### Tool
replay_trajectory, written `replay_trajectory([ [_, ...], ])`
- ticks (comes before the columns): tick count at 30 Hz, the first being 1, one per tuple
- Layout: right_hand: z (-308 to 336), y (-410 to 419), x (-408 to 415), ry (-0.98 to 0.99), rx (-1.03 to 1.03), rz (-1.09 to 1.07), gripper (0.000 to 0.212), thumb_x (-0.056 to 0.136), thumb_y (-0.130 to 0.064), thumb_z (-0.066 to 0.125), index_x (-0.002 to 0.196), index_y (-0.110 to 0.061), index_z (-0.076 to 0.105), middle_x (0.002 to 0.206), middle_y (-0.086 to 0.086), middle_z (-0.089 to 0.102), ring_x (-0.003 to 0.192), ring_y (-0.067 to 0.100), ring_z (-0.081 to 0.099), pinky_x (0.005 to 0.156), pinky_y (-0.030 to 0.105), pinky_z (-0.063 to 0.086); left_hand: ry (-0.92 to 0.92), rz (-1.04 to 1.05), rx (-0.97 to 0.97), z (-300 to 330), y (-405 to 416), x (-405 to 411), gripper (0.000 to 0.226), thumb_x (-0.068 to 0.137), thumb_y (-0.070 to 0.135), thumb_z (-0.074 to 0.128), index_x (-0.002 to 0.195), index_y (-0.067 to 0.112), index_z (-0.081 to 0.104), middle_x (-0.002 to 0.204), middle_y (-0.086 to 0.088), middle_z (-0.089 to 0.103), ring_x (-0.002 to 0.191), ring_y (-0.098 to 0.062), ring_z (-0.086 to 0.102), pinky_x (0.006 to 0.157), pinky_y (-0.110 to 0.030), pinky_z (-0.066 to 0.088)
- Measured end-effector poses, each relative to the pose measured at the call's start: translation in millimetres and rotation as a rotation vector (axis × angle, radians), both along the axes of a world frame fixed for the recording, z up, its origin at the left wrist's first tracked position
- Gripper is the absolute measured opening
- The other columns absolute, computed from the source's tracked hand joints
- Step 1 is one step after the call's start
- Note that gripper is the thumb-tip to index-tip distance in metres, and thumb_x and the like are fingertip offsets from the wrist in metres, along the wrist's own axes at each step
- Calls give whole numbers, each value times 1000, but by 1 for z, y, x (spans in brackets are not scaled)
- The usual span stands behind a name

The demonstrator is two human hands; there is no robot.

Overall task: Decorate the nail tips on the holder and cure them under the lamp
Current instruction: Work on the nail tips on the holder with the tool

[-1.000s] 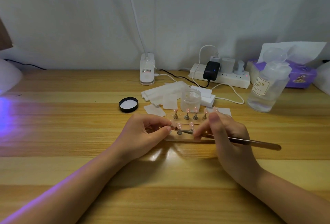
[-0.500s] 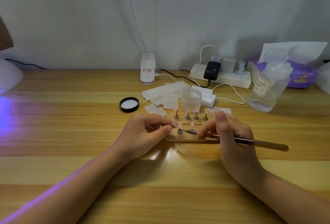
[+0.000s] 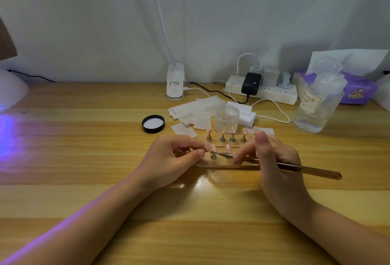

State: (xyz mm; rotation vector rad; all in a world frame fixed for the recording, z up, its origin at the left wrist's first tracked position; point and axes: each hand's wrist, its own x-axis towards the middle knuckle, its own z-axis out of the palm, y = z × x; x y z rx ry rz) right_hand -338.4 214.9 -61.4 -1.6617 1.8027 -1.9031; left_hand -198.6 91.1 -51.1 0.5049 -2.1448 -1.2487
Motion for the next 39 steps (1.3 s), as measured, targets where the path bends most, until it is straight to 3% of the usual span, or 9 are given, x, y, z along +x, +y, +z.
replay_trajectory([
  [5,1,-3,0,71,32,-12,49,89,-58,29,70,-29,63,71,-13,64,80,-2,60,79,24,42,17,-4,5,-2,-1,0,30,80,3,66,78,32,71,78,8,72,75,-19,65,70,-36,49],
  [10,1,-2,0,47,21,6,52,89,-57,30,64,-26,62,64,-15,61,75,-6,59,77,18,40,28,2,17,-4,-3,0,34,79,4,67,79,37,70,80,11,72,78,-12,67,76,-34,51],
  [14,1,0,1,8,3,-1,54,90,-55,30,58,-25,61,56,-6,62,67,-2,60,78,10,37,48,-5,21,-4,-3,-1,36,79,5,67,75,40,73,81,8,72,80,-24,65,75,-38,51],
  [20,3,0,1,24,27,-16,50,88,-58,30,71,-27,64,69,-14,65,79,-4,61,74,28,43,49,-25,27,-2,-1,-2,24,77,3,67,79,26,72,80,14,72,77,-6,66,74,-29,52],
  [23,3,-1,2,38,44,18,50,88,-56,33,70,-22,66,70,-17,64,77,-5,60,73,29,41,39,-20,21,-2,-2,-1,23,76,3,68,80,26,72,80,14,72,79,-5,66,74,-27,52],
  [27,3,1,2,-48,40,65,49,85,-59,35,64,-25,63,64,-5,65,65,-2,60,69,14,41,49,-21,32,-3,-3,-1,24,75,7,69,81,30,71,80,17,71,79,-2,66,73,-24,53],
  [33,5,4,2,-130,-41,92,50,83,-66,30,79,-25,59,65,12,55,48,4,49,48,11,38,124,-30,41,2,0,1,15,69,22,66,82,25,74,85,6,72,83,-19,64,70,-49,47],
  [36,5,2,1,-104,-13,88,40,82,-63,34,90,-29,55,70,-2,64,52,1,54,49,11,41,131,-14,46,1,-2,1,16,68,22,68,83,18,74,89,0,70,87,-26,60,68,-50,48],
  [39,6,1,-1,7,22,55,26,85,-54,42,90,-33,56,77,-9,66,69,1,60,59,12,46,132,-13,52,0,-3,1,14,68,22,70,80,20,74,88,2,70,87,-20,62,66,-41,51],
])
